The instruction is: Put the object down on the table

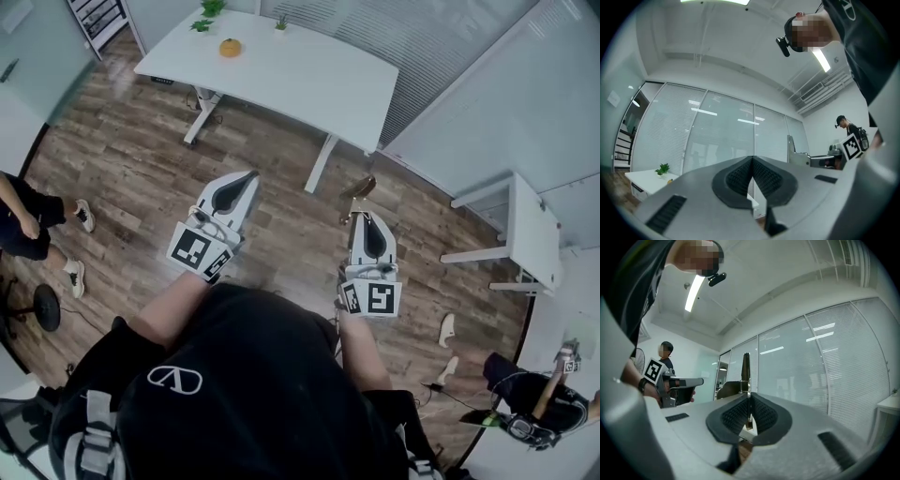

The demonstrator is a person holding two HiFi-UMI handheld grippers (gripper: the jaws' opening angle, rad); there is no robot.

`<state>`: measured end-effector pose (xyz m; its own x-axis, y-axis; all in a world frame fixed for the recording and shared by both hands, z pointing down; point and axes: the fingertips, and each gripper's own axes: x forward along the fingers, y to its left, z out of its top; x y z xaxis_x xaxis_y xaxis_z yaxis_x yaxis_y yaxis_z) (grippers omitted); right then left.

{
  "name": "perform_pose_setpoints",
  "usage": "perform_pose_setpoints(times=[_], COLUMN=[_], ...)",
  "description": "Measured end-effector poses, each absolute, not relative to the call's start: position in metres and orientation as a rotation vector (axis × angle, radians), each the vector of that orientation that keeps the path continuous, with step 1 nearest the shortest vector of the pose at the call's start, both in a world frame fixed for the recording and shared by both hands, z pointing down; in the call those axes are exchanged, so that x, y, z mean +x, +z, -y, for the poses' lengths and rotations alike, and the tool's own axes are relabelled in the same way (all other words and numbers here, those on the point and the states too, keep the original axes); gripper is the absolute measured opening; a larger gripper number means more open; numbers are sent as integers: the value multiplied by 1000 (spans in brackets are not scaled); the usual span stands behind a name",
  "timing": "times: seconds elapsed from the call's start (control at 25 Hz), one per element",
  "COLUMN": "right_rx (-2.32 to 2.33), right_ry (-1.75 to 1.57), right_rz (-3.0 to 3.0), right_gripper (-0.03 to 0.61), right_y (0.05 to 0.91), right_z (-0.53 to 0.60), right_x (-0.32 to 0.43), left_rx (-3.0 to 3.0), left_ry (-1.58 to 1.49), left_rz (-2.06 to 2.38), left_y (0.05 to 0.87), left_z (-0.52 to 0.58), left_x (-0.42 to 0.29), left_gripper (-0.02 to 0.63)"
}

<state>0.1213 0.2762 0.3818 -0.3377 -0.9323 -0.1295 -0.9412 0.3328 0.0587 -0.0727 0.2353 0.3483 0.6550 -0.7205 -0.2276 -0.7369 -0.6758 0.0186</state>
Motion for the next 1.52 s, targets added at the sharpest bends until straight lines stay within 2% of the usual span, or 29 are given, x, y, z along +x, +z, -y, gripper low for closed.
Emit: perform_pose_setpoints(times=[0.24, 0.48, 1.16, 1.52], right_rx=[-1721, -1724, -1895, -1957], right_ry=[188, 177, 233, 208], right_rz=[-2540, -2548, -2471, -2529], right_gripper=[6, 6, 6, 6], right_y=[392, 401, 395, 411], right_z=[-260, -209, 78, 190], right_x=[144, 155, 147, 154], left_rx=[-2772, -2770, -2835, -2891], left_ry=[299, 298, 378, 384], left_rz=[-1273, -1280, -1087, -1082], left_y=[358, 365, 356, 364], left_z=[-225, -170, 142, 237], left_x=[-53, -43, -46, -40], left_gripper=[5, 5, 5, 5])
